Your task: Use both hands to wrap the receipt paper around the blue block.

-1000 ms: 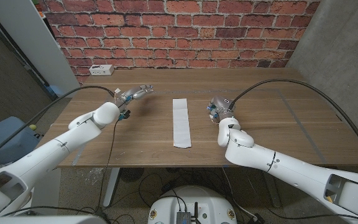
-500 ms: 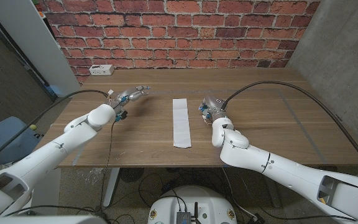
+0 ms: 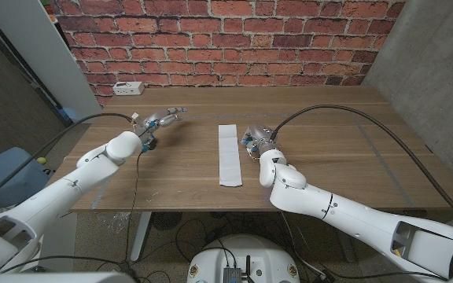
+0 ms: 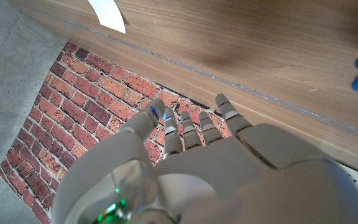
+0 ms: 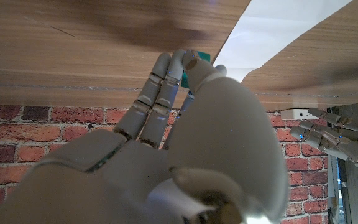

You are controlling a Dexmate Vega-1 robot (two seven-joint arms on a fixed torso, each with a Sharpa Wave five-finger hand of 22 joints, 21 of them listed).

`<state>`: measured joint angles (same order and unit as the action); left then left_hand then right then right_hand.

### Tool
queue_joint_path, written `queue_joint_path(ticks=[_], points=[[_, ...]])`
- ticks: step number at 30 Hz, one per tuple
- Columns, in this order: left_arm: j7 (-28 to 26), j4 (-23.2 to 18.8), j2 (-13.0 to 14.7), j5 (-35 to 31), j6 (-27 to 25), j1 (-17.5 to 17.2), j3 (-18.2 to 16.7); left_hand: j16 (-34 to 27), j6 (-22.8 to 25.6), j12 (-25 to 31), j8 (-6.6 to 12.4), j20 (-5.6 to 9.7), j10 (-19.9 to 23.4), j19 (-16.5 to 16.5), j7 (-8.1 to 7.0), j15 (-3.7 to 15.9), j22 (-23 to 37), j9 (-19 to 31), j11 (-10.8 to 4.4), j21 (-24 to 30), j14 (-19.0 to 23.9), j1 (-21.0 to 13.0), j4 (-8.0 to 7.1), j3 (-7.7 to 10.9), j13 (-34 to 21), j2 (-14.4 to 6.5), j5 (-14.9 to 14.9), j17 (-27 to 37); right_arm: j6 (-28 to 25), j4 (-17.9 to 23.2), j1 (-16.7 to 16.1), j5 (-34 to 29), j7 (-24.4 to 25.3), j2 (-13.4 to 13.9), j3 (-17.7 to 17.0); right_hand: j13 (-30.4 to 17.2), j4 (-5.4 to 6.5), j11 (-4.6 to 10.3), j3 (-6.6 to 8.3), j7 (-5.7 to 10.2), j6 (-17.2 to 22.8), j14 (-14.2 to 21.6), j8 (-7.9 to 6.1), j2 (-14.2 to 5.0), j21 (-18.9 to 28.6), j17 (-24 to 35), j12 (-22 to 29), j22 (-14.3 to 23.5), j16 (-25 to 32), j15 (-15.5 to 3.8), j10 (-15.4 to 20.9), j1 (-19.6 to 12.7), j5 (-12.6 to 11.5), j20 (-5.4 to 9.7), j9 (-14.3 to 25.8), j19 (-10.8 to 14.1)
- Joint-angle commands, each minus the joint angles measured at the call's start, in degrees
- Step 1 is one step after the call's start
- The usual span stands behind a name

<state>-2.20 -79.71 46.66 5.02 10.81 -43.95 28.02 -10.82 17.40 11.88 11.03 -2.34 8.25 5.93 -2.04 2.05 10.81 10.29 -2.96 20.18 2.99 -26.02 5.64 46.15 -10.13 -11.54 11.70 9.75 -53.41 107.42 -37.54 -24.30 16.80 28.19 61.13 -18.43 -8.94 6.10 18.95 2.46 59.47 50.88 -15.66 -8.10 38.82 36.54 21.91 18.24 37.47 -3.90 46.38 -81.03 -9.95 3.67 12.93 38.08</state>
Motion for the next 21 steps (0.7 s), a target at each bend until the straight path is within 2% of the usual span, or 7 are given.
queue_joint_path(ticks=[1, 6, 7, 8, 13, 21], points=[[-0.5, 3.4, 0.3, -1.8, 1.9, 1.4, 1.3, 0.0, 0.1, 0.0, -0.20, -0.46, 0.5, 0.0, -0.21, 0.90, 0.2, 0.1, 0.03, 0.2, -0.2, -0.1, -0.17, -0.57, -0.1, 0.7, -0.4, 0.1, 1.2, -0.9, 0.5, -1.2, -2.7, -2.0, 1.5, -0.4, 0.34, -3.50, 0.01, -0.33, 0.1, 3.6, 0.22, -0.38, 0.8, 0.4, 0.1, 0.3, -0.4, -9.66, 3.8, -0.2, -0.4, 4.26, 0.2, -0.1], [-0.6, 4.0, 0.4, -2.3, 2.7, 1.5, 1.5, 0.2, 0.0, -0.1, -0.29, -0.39, 0.5, -0.2, -0.20, 1.12, 0.2, 0.1, 0.00, 0.1, -0.6, 0.0, -0.24, -1.00, -0.1, 0.8, -0.6, 0.1, 1.8, -1.1, 0.9, -1.6, -3.1, -2.6, 2.0, -0.5, 0.33, -3.63, -0.03, -0.25, 0.2, 3.7, 0.25, -0.40, 1.2, 0.5, 0.1, 0.3, -0.6, -9.66, 3.9, -0.1, -0.4, 4.27, 0.2, -0.3], [-0.7, 4.1, 0.4, -2.4, 2.9, 1.4, 1.5, 0.2, 0.0, -0.2, -0.31, -0.36, 0.4, -0.2, -0.20, 1.15, 0.2, 0.1, -0.09, 0.1, -0.6, 0.1, -0.26, -1.12, -0.1, 0.8, -0.7, 0.1, 1.9, -1.3, 1.0, -1.6, -3.3, -2.8, 2.2, -0.5, 0.32, -4.03, -0.05, -0.30, 0.3, 3.7, 0.29, -0.41, 1.5, 0.6, 0.0, 0.4, -0.7, -9.66, 4.0, -0.2, -0.5, 4.28, 0.2, -0.4], [-0.8, 4.2, 0.3, -2.4, 3.0, 1.4, 1.4, 0.2, 0.0, -0.2, -0.33, -0.41, 0.3, -0.3, -0.17, 1.15, 0.2, 0.1, -0.13, 0.0, -0.6, 0.1, -0.27, -1.20, -0.1, 0.8, -0.7, 0.1, 1.9, -1.5, 1.2, -1.7, -3.5, -3.0, 2.4, -0.6, 0.31, -3.53, -0.08, -0.26, 0.2, 3.7, 0.34, -0.39, 1.7, 0.7, 0.0, 0.4, -0.8, -9.66, 4.0, -0.1, -0.5, 4.31, 0.2, -0.5], [-0.4, 5.7, -0.1, -2.4, 4.6, 2.0, 1.7, 0.3, -0.2, -0.3, -0.43, -0.48, 0.3, -0.4, -0.20, 1.18, 0.2, 0.1, -0.03, 0.0, -0.7, 0.2, -0.35, -1.67, -0.1, 0.9, -0.9, 0.1, 3.1, -2.4, 1.9, -2.0, -4.0, -3.9, 3.0, -0.6, 0.30, -3.39, -0.12, -0.34, 0.2, 3.8, 0.43, -0.40, 2.2, 0.8, -0.1, 0.4, -1.0, -9.66, 3.9, -0.1, -0.5, 4.31, 0.3, -0.7], [-0.2, 8.3, -0.8, -2.7, 7.0, 3.0, 2.1, 0.3, -0.2, -0.4, -0.46, -0.67, 0.3, -0.5, -0.26, 1.22, 0.2, 0.1, -0.11, -0.1, -0.8, 0.3, -0.41, -2.17, -0.1, 0.9, -1.0, 0.1, 4.3, -3.9, 2.9, -1.9, -5.4, -5.5, 3.7, -0.6, 0.27, -3.83, -0.17, -0.35, 0.2, 3.8, 0.52, -0.36, 3.0, 1.0, -0.2, 0.5, -1.4, -9.64, 4.0, -0.1, -0.5, 4.22, 0.3, -0.9]])
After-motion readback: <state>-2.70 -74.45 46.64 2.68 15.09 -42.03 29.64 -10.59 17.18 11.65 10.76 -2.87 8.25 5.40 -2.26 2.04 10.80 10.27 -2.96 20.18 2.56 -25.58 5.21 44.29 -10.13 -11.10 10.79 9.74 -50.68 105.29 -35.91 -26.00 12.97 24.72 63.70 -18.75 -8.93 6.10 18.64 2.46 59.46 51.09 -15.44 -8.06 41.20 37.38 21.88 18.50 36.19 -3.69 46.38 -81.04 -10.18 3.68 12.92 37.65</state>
